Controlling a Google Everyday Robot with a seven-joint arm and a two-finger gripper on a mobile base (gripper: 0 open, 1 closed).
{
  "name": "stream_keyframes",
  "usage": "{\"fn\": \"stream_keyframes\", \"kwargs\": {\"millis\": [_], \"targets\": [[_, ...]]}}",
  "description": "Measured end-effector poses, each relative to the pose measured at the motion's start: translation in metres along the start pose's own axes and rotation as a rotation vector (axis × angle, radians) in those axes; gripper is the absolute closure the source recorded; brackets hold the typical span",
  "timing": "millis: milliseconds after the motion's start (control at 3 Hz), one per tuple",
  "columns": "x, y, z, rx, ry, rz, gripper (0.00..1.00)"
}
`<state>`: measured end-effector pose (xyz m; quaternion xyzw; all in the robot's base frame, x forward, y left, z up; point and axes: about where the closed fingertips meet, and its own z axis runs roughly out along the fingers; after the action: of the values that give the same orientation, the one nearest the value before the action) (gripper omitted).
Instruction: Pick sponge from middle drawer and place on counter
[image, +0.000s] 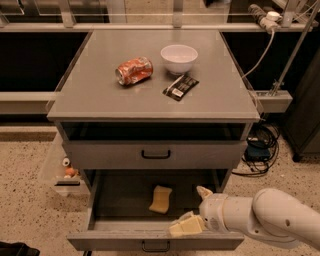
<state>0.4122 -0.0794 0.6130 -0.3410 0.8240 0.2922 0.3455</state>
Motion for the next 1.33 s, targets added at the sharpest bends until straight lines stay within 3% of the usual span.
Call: {"fn": "stream_keyframes", "kwargs": {"millis": [333,667,1000,1333], "targets": [[-0.007,-0.039,0.032,0.072,-0.107,0.025,0.0],[-0.002,-0.069,0.053,0.136,-0.144,0.067,0.0],[0.0,-0.063,0.051,0.149,-0.137,0.059,0.0],[0.016,-0.039,0.064,0.164,-0.106,-0.05,0.0]]}}
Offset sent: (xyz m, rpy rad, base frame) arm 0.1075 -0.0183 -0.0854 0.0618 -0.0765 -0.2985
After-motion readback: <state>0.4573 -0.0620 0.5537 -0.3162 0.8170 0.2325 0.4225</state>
